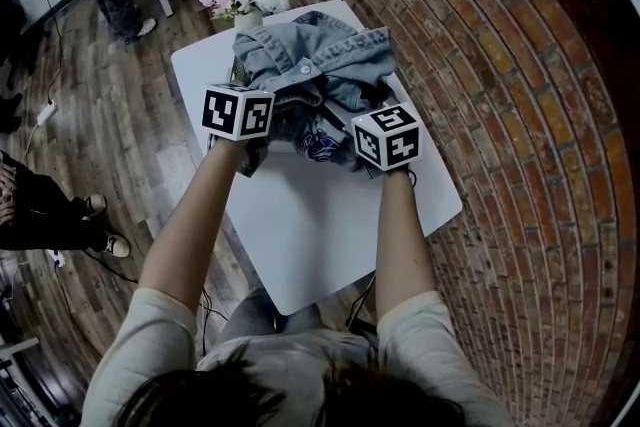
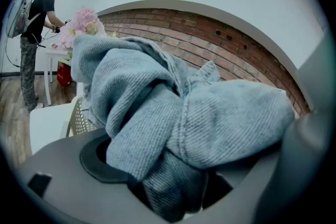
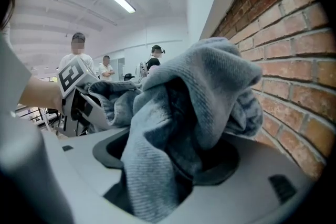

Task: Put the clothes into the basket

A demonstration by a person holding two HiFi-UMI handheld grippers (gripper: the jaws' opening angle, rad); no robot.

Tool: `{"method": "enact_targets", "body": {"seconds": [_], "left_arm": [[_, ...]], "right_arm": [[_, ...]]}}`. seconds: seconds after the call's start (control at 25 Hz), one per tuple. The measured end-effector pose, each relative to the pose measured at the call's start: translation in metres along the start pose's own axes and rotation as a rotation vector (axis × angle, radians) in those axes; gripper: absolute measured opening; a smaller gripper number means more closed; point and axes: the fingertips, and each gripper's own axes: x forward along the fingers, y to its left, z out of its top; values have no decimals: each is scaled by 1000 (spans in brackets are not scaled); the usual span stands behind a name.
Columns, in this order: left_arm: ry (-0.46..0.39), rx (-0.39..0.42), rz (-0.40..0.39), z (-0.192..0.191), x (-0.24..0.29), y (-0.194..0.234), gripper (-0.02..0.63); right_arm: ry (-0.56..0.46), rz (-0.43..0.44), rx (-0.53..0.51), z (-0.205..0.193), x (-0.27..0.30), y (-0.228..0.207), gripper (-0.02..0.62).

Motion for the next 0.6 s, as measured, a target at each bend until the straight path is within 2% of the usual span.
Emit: {"method": "enact_targets", "body": {"seconds": [0.28,0.44,0.6], "left_arm": [[-9,-42,90,-6,0,22,480],[-4,-52,126,-8,1,30,482],[-3,-38,160,-8,1,35,482]], "right_arm": [[-11,-45,22,-1,2,-8,350],[-17,-57,51,-4,3,-13,348],[-29,-57,34,-1,5,-14,328]]}}
